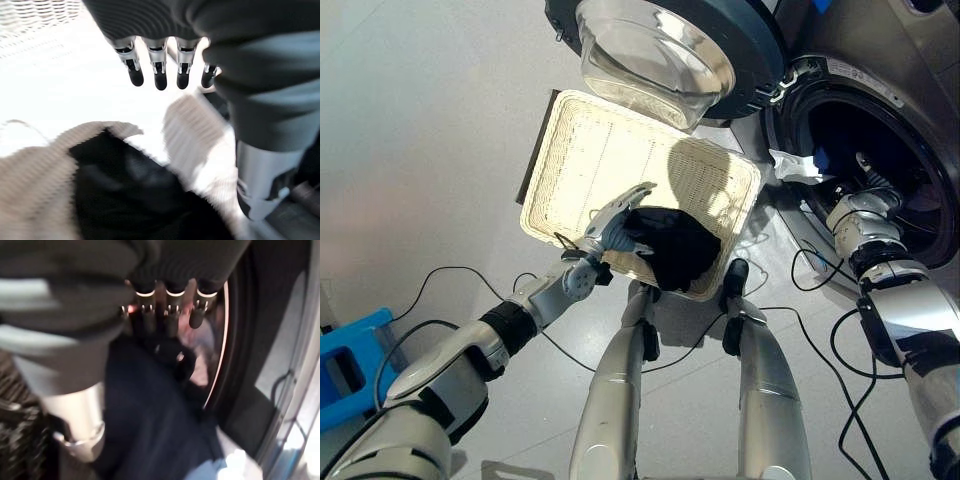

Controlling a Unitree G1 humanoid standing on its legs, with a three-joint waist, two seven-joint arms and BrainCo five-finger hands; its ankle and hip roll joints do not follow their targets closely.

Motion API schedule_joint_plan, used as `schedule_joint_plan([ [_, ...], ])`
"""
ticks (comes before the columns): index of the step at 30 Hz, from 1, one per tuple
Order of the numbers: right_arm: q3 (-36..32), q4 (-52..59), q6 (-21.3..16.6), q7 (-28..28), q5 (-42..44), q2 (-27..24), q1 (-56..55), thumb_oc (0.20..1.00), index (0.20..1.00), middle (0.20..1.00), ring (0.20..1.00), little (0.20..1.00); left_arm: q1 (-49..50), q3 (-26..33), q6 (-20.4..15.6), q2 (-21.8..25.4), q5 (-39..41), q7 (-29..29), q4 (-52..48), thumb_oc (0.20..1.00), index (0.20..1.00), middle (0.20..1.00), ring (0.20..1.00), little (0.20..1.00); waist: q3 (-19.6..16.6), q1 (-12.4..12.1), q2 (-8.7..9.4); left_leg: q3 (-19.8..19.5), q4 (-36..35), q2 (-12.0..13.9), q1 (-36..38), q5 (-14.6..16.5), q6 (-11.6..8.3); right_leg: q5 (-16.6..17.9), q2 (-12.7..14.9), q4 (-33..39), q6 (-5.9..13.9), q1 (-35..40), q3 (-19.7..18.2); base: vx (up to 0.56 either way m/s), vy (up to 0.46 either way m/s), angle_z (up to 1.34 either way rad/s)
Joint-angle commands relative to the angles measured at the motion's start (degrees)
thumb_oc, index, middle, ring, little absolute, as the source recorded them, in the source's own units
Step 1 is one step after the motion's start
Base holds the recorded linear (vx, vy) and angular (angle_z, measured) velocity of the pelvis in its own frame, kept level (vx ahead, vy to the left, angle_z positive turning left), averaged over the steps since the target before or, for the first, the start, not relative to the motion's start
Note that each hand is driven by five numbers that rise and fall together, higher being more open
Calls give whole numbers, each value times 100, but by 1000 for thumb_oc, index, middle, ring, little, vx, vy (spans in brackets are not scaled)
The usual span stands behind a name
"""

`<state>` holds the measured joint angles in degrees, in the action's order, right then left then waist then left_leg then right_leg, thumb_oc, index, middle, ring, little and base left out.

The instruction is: Put the clothes into the washing machine.

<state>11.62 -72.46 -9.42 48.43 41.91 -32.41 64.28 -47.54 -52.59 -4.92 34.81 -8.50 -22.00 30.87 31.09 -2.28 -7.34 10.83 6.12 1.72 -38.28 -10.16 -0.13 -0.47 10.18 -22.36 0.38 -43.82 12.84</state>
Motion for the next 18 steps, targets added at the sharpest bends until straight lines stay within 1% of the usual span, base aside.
schedule_joint_plan([
  [1, 21, 176, -425, 117, -129, -171, 170, 1000, 1000, 1000, 1000, 1000, -372, 30, 551, -212, -553, 96, 63, 1000, 1000, 1000, 1000, 1000, -129, 52, -267, 312, 778, -228, -12, 1002, -265, 196, 40, 122, 663, 83, 401, 0, 0, 0],
  [2, 66, 263, -533, -52, 8, -78, 150, 1000, 1000, 1000, 1000, 1000, -552, -58, 1016, -251, -1021, 384, 217, 1000, 1000, 1000, 1000, 1000, -129, 87, -261, 335, 770, -224, -63, 988, -270, 214, 33, 140, 672, 26, 381, 0, 0, 0],
  [3, 83, 296, -544, -68, 10, -53, 127, 1000, 1000, 1000, 1000, 1000, -588, -92, 1120, -249, -1121, 441, 265, 1000, 1000, 1000, 1000, 1000, -129, 102, -256, 336, 769, -223, -79, 984, -273, 218, 25, 141, 673, 8, 372, 0, 0, 0],
  [5, 203, 552, -576, -157, 134, 85, 38, 1000, 1000, 1000, 1000, 1000, -783, -273, 1495, -240, -1594, 745, 520, 1000, 1000, 1000, 1000, 1000, -129, 182, -186, 365, 751, -201, -137, 949, -300, 252, -25, 182, 680, -50, 326, 0, 0, 0],
  [6, 212, 580, -583, -171, 149, 102, 21, 1000, 1000, 1000, 1000, 1000, -812, -292, 1514, -254, -1647, 759, 568, 1000, 1000, 1000, 1000, 1000, -129, 191, -176, 372, 744, -196, -141, 942, -301, 259, -30, 187, 682, -57, 320, 0, 0, 0],
  [8, 248, 692, -640, -258, 197, 188, -47, 1000, 1000, 1000, 1000, 1000, -936, -374, 1663, -305, -1921, 859, 710, 1000, 1000, 1000, 1000, 1000, -129, 234, -140, 401, 726, -174, -169, 921, -307, 279, -51, 204, 688, -96, 301, 0, 0, 0],
  [9, 283, 793, -707, -338, 196, 275, -111, 1000, 1000, 1000, 1000, 1000, -1040, -442, 1723, -350, -2163, 852, 864, 1000, 1000, 1000, 1000, 1000, -129, 282, -99, 424, 710, -149, -201, 900, -325, 303, -72, 233, 693, -131, 275, -10, 2, -3],
  [10, 322, 892, -780, -388, 231, 358, -145, 1000, 1000, 1000, 1000, 1000, -1118, -487, 1646, -389, -2316, 677, 997, 1000, 1000, 1000, 1000, 1000, -129, 318, -62, 443, 700, -129, -229, 881, -342, 325, -94, 253, 692, -160, 255, 0, 0, 0],
  [11, 322, 892, -780, -388, 231, 358, -145, 1000, 1000, 1000, 1000, 1000, -1118, -487, 1646, -389, -2316, 677, 997, 1000, 1000, 1000, 1000, 1000, -129, 318, -62, 443, 700, -129, -229, 881, -342, 325, -94, 253, 692, -160, 255, 0, 0, 0],
  [12, 351, 1063, -892, -390, 256, 460, -231, 1000, 1000, 1000, 1000, 1000, -1199, -474, 1616, -502, -2597, 503, 1171, 1000, 1000, 1000, 1000, 1000, -129, 370, -12, 477, 689, -98, -274, 852, -361, 348, -129, 266, 693, -216, 213, 0, 0, 0],
  [13, 347, 1118, -934, -382, 257, 492, -267, 1000, 1000, 1000, 1000, 1000, -1231, -475, 1569, -523, -2724, 503, 1217, 1000, 1000, 1000, 1000, 1000, -129, 387, 3, 484, 687, -88, -292, 846, -370, 353, -136, 271, 695, -232, 204, -9, -21, -5],
  [14, 350, 1279, -1064, -425, 316, 578, -359, 1000, 1000, 1000, 1000, 1000, -1337, -532, 1506, -577, -2934, 423, 1370, 1000, 1000, 1000, 1000, 1000, -129, 440, 51, 508, 690, -63, -352, 825, -402, 386, -153, 307, 700, -278, 185, -10, -14, -6],
  [15, 351, 1317, -1114, -451, 346, 612, -372, 1000, 1000, 1000, 1000, 1000, -1389, -561, 1483, -615, -3038, 434, 1444, 1000, 1000, 1000, 1000, 1000, -129, 459, 68, 519, 679, -59, -369, 813, -412, 402, -164, 327, 704, -293, 179, -16, -17, -6],
  [16, 348, 1404, -1285, -532, 438, 701, -417, 1000, 1000, 1000, 1000, 1000, -1504, -618, 1350, -695, -3383, 614, 1585, 1000, 1000, 1000, 1000, 1000, -129, 506, 107, 540, 657, -40, -415, 787, -429, 433, -193, 353, 711, -345, 156, -12, -7, -4],
  [18, 337, 1568, -1410, -587, 576, 769, -470, 1000, 1000, 1000, 1000, 1000, -1567, -695, 1272, -735, -3488, 738, 1718, 1000, 1000, 1000, 1000, 1000, -129, 555, 149, 563, 646, -19, -469, 768, -457, 468, -216, 380, 718, -403, 125, -8, -5, -6],
])
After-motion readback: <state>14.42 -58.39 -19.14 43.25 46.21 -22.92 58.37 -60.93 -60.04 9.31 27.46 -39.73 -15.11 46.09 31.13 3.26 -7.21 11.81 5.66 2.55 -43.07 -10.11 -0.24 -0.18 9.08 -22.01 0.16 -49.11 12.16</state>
